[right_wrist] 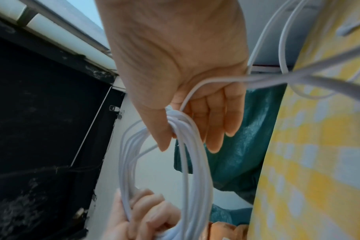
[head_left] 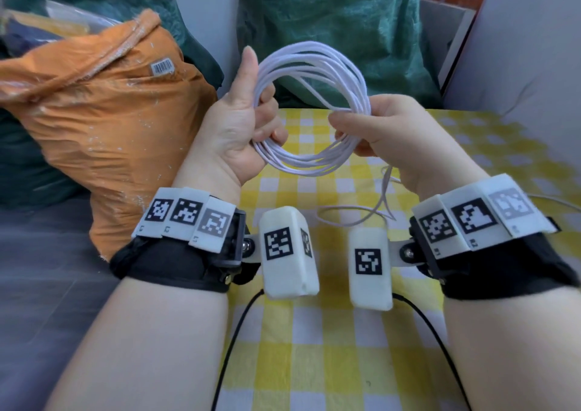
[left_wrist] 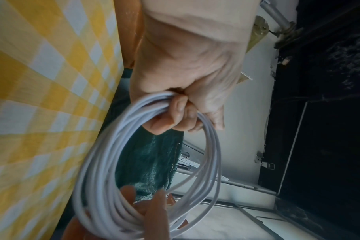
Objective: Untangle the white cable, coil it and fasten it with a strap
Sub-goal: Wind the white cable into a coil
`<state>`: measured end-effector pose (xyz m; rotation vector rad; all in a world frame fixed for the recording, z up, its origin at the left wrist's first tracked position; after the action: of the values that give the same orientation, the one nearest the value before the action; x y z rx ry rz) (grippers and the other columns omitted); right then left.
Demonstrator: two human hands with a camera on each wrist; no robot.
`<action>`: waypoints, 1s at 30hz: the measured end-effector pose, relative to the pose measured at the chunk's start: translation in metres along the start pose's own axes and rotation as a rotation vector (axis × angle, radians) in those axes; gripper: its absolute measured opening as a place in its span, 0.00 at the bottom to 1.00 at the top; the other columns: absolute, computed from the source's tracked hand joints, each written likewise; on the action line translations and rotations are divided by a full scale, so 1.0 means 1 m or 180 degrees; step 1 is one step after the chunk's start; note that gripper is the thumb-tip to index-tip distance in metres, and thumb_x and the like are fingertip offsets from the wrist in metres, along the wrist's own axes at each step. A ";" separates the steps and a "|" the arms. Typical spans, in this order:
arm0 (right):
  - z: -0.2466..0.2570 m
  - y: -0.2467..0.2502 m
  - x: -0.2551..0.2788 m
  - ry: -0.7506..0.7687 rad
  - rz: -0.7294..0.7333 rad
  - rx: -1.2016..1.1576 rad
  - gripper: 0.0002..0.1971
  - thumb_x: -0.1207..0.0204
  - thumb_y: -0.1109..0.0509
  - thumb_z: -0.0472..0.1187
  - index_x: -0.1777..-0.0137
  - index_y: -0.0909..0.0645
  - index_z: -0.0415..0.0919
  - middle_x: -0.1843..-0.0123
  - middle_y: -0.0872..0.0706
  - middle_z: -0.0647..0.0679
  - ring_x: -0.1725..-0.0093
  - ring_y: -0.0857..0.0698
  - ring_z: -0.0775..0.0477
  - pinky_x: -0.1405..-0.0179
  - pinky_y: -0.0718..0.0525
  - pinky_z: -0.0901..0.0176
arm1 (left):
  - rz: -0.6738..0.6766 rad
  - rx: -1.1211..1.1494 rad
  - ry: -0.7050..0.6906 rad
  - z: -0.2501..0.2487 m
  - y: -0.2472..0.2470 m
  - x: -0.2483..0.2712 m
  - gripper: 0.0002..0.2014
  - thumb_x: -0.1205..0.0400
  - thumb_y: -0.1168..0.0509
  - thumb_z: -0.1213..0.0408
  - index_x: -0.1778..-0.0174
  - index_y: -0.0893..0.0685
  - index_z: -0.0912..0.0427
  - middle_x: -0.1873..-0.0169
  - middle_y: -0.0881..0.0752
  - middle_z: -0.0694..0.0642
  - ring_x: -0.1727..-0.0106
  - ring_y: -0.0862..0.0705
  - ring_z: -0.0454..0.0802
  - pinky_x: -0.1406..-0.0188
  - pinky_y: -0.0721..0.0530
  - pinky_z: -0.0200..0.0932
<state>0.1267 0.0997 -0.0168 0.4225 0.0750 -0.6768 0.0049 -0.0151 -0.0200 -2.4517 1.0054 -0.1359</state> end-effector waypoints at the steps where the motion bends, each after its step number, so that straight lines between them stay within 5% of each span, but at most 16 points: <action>1: 0.002 -0.002 0.001 -0.0004 0.0087 -0.0260 0.06 0.24 0.29 0.41 0.60 0.16 0.39 0.64 0.14 0.45 0.64 0.16 0.51 0.54 0.15 0.51 | 0.0016 0.0074 0.0043 0.001 0.001 -0.001 0.25 0.17 0.46 0.41 0.75 0.31 0.54 0.85 0.42 0.47 0.86 0.45 0.42 0.82 0.33 0.36; 4: 0.006 -0.008 0.002 -0.0033 0.0322 -0.0996 0.04 0.20 0.34 0.36 0.56 0.20 0.41 0.66 0.13 0.48 0.64 0.13 0.52 0.57 0.14 0.59 | 0.0011 0.0072 0.0226 0.005 0.003 -0.002 0.27 0.17 0.48 0.39 0.76 0.34 0.54 0.84 0.37 0.48 0.85 0.39 0.43 0.79 0.30 0.35; 6: 0.008 -0.010 0.002 -0.0020 0.0354 -0.1302 0.03 0.18 0.36 0.35 0.55 0.23 0.40 0.72 0.16 0.51 0.70 0.14 0.53 0.56 0.14 0.55 | -0.0017 -0.0164 0.0423 0.009 0.005 -0.003 0.27 0.16 0.49 0.39 0.75 0.33 0.55 0.78 0.32 0.51 0.82 0.33 0.45 0.77 0.25 0.36; 8: 0.009 -0.009 0.003 -0.0017 0.0304 -0.1474 0.07 0.18 0.37 0.36 0.58 0.27 0.42 0.78 0.24 0.54 0.76 0.23 0.54 0.57 0.15 0.50 | -0.0069 -0.0502 0.0628 0.014 0.007 -0.002 0.27 0.15 0.49 0.41 0.75 0.29 0.57 0.75 0.28 0.55 0.78 0.27 0.49 0.74 0.18 0.39; 13: 0.008 -0.005 0.004 0.0008 0.0176 -0.1264 0.11 0.17 0.39 0.35 0.61 0.31 0.45 0.81 0.34 0.59 0.81 0.37 0.57 0.75 0.32 0.62 | 0.0009 -0.1130 0.0833 0.019 0.005 0.003 0.24 0.12 0.51 0.49 0.65 0.21 0.61 0.77 0.19 0.54 0.72 0.15 0.54 0.61 0.15 0.47; 19: 0.007 -0.012 0.005 -0.0084 0.0445 -0.0691 0.10 0.19 0.37 0.34 0.61 0.29 0.44 0.82 0.33 0.58 0.81 0.37 0.56 0.80 0.34 0.63 | 0.0313 -0.1762 0.0343 0.012 0.002 0.003 0.22 0.17 0.41 0.44 0.61 0.17 0.60 0.78 0.20 0.51 0.75 0.19 0.50 0.60 0.20 0.48; 23: 0.007 -0.014 0.006 -0.0042 0.0583 -0.0553 0.08 0.19 0.36 0.34 0.59 0.27 0.44 0.79 0.33 0.56 0.81 0.36 0.57 0.79 0.34 0.62 | 0.0818 -0.1917 0.0142 0.010 -0.004 0.009 0.15 0.24 0.31 0.50 0.59 0.20 0.60 0.78 0.25 0.48 0.79 0.29 0.44 0.74 0.25 0.39; 26: 0.009 -0.014 0.007 0.0065 0.0671 -0.0472 0.07 0.19 0.37 0.33 0.57 0.25 0.44 0.76 0.34 0.53 0.79 0.36 0.57 0.78 0.35 0.61 | 0.0995 -0.1828 0.0320 0.012 -0.005 0.011 0.14 0.29 0.33 0.52 0.60 0.20 0.61 0.82 0.29 0.47 0.83 0.35 0.41 0.78 0.33 0.36; 30: 0.011 -0.016 0.008 0.0175 0.0754 -0.0389 0.08 0.19 0.37 0.34 0.58 0.25 0.47 0.77 0.33 0.57 0.77 0.36 0.56 0.77 0.34 0.62 | 0.1107 -0.1458 0.0525 0.014 -0.005 0.013 0.16 0.21 0.38 0.49 0.66 0.25 0.58 0.85 0.36 0.45 0.84 0.40 0.40 0.79 0.39 0.35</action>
<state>0.1226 0.0796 -0.0138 0.3262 0.1158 -0.4248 0.0210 -0.0154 -0.0315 -2.6403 1.6753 0.0127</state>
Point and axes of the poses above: each hand's wrist, its own x-axis away from the middle knuckle, its own y-axis out of the back of the hand, z = x × y, the point moved 5 cm from there along -x, towards the middle knuckle
